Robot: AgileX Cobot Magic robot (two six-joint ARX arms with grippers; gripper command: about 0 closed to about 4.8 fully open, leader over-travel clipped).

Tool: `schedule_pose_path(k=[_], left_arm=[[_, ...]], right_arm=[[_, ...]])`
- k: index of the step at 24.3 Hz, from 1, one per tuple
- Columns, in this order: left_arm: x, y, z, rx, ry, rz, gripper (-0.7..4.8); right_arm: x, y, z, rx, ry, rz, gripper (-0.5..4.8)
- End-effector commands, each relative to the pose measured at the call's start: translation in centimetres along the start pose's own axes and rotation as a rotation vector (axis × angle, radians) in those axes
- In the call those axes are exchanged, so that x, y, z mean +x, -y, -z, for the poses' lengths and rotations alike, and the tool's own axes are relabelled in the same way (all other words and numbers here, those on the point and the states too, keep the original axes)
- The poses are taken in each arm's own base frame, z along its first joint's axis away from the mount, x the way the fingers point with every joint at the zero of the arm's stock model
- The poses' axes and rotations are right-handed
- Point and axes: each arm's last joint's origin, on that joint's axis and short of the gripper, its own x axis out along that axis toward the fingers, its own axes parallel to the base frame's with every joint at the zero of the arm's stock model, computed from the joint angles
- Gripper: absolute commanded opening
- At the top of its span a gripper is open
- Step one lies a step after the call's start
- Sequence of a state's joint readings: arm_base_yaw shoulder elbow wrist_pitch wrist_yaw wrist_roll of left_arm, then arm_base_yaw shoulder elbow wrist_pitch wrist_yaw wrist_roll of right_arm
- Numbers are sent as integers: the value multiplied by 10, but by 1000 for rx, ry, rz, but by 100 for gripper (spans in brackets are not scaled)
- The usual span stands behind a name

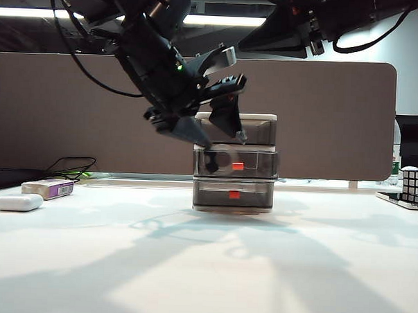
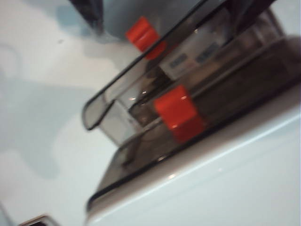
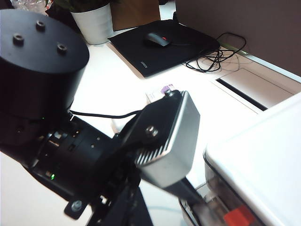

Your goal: Open the second layer of the drawer on the table, pick up the transparent tape on the table and put it in, and finally close the drawer.

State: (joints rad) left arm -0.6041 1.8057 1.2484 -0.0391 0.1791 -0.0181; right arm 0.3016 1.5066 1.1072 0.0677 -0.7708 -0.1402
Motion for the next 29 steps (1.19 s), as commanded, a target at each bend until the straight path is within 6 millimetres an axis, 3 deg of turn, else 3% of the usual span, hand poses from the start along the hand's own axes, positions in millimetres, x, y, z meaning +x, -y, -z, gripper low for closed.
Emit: schedule_pose_path(k=[1,4,9,11,15,19,29], left_arm=[[0,10,-8,12,64,73,330],[3,15,-12,29,117,172,332],[-2,10,-13,17,98,100,352],[-10,4,-16,33,96,62,351],[-48,-11,-28,62,95,-70,350],[-68,-18,-31,98,60,-216,350],[-66,-26,-29,125,54,-255,350]], right_arm=[[-2,-2,-4,-21,11,-5,-4],[-2,-2,-3,-20,10,-5,-3],[-2,-2,-3,-14,3,-6,-3],[-2,-2,-2,-13,0,-6,-3],[-2,-2,-1,-1,-14,-9,-4],[-2,-2,5,3,-62,3,-4],[5,8,25,-16,-179,195,-4]])
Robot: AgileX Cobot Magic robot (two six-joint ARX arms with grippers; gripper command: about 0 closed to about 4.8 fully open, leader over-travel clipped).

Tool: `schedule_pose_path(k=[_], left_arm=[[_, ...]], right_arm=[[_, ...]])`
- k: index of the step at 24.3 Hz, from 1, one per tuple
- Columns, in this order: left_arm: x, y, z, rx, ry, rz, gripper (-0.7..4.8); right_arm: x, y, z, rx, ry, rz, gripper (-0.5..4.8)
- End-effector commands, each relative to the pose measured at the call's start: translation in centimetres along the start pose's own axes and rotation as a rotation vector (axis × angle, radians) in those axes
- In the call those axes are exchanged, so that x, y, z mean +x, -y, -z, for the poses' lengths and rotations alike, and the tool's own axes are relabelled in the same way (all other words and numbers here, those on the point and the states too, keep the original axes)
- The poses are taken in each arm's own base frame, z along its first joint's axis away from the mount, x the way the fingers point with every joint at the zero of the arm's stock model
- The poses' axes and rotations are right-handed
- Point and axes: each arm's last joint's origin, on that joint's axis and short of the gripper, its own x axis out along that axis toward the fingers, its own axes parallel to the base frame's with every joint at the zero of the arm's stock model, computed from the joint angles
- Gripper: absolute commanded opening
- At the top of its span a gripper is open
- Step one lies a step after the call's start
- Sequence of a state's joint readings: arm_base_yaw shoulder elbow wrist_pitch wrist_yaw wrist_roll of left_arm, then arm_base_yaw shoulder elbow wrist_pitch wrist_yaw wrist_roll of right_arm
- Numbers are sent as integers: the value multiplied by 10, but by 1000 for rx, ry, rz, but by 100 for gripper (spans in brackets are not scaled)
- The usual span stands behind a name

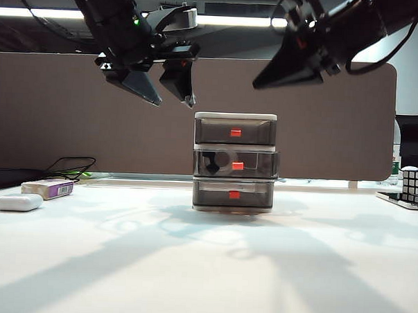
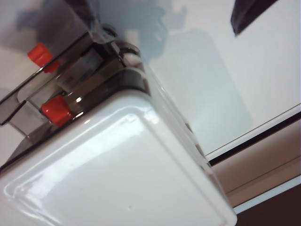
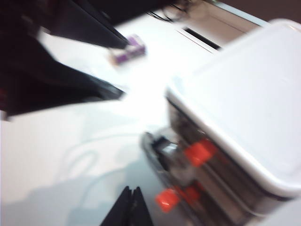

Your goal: Open the second layer of the drawer on the table, pick up the transparent tape on the table and put it in, and finally close the drawer.

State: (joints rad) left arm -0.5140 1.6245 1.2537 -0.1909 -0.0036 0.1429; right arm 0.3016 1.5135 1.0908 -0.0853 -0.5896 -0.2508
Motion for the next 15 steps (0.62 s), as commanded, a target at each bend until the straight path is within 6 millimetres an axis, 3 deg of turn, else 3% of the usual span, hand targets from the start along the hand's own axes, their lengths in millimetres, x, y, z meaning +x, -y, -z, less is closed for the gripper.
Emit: schedule_pose_path(k=[1,8,15], left_arm=[[1,1,-3,3,34,4,349],[1,1,-3,0,35,16,349],[8,3,0,-25,26,79,340]], right_arm=[[10,7,6,-9,-16,44,-4],[43,18,27,51,-34,29,-3],[51,14,22,12,12,47,-3]])
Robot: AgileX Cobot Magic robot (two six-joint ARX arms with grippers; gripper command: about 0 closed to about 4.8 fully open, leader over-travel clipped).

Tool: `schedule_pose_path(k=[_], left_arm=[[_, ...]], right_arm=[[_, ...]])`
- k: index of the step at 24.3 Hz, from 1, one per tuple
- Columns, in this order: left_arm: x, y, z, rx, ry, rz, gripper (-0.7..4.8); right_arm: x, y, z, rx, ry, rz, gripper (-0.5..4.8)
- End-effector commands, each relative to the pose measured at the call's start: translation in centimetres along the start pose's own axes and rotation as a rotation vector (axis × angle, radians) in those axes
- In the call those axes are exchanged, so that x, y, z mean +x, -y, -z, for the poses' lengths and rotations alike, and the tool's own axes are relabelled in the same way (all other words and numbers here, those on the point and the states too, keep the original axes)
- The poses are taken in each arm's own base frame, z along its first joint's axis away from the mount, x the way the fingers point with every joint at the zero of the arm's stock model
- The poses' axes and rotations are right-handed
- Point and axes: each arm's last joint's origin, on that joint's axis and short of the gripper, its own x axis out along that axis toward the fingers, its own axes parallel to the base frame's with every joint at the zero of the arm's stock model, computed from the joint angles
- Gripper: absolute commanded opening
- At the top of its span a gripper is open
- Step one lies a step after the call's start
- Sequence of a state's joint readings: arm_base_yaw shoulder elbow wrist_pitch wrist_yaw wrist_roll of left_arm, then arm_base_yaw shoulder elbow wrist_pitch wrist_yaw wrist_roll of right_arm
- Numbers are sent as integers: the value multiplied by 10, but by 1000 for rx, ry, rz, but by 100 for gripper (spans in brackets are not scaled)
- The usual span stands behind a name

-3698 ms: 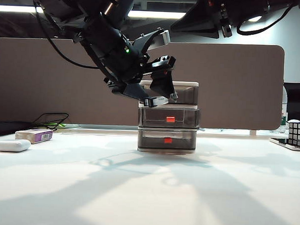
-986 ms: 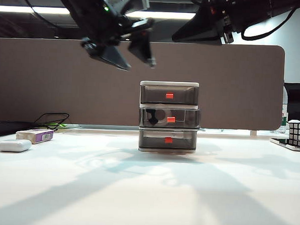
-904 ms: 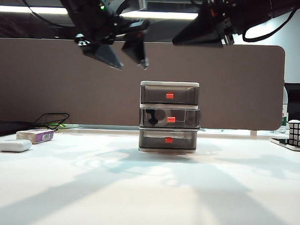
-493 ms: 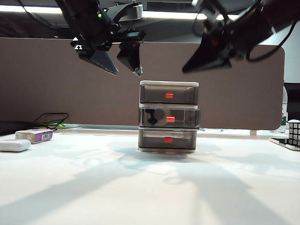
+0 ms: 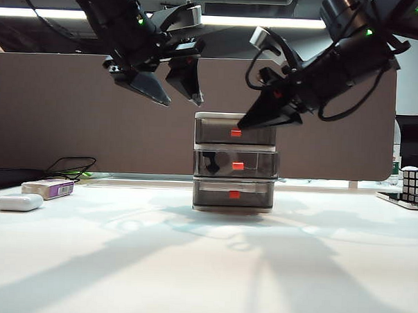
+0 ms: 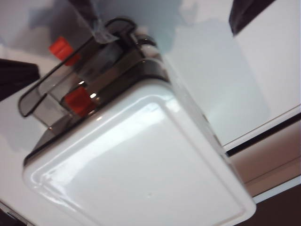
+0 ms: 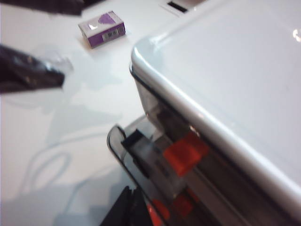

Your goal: Open the second layer of the drawer on the table, pick up the transparent tape on the table and put it in, and finally close the drawer.

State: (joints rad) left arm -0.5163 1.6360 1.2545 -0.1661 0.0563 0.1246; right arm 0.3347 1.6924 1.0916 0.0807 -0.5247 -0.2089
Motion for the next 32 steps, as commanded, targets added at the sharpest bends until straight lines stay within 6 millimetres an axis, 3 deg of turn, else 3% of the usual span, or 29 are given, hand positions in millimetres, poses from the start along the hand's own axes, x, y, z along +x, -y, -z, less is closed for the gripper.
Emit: schedule_pose_path(k=[1,12,21,32], left_arm=[[7,1,3,-9,-3,20,341],[31,3,15,-40,-31,87,341],[33,2,9,-50,44,80,340],[53,2,15,-101,75,86,340]], right_arm=[[1,0,-6,-23,40,16,-3],[2,2,-5,-20,33,64,-4],[17,7,14,23,-42,66,-4],[16,-1,27,84,-144,-93,-3]])
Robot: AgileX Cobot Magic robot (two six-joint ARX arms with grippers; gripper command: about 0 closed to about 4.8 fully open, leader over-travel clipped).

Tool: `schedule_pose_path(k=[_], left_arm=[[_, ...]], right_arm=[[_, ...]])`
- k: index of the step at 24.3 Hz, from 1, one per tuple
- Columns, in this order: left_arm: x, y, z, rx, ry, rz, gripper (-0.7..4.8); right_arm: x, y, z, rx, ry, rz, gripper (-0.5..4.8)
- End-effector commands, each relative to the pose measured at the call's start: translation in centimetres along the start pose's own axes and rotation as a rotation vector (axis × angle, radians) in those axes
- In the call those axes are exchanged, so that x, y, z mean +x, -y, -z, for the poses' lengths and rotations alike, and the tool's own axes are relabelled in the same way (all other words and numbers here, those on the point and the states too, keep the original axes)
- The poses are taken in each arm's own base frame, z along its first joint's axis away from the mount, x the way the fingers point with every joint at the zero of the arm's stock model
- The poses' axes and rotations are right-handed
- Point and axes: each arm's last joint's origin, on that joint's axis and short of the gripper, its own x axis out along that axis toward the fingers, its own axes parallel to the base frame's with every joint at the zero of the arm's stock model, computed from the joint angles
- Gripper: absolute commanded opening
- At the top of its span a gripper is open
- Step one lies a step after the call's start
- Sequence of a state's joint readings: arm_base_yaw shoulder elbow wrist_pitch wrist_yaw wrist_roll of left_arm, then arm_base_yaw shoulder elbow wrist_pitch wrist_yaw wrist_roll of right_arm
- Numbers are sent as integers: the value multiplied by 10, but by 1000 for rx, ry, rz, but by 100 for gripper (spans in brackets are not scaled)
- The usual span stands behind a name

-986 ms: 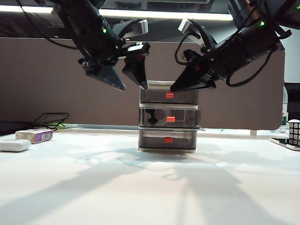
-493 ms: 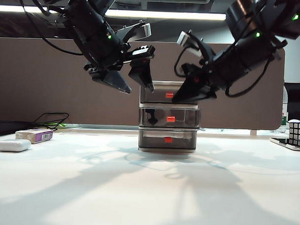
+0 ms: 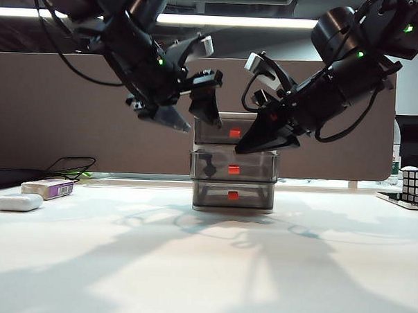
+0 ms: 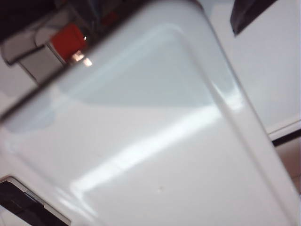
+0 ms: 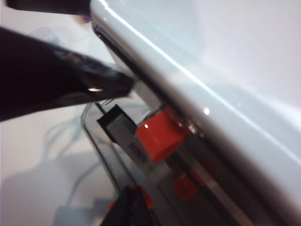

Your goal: Open the second layer of the drawer on the table, pick up the transparent tape on the table and put it in, and finally close the drawer.

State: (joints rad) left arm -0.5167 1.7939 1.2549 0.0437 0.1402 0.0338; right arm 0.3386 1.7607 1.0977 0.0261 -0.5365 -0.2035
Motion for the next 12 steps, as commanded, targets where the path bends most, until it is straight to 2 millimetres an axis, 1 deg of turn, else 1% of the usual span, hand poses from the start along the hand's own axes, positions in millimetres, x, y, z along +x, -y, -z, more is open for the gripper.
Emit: schedule_pose_path(k=[1,4,8,12], left_arm=[[3,0,-1,-17,18,7,340],[4,0,-1,-15,29,6,340],[4,0,-6,-9,77,4,340],[4,0,-8,-13,98,5,340]], right_arm=[[0,-5,6,15,-48,-65,-4],[-2,-7,3,-6,-37,-70,-4],[-13,-13,-6,-20,-5,-108,-3],[-25,-18,-15,-44,20,-103,-4]])
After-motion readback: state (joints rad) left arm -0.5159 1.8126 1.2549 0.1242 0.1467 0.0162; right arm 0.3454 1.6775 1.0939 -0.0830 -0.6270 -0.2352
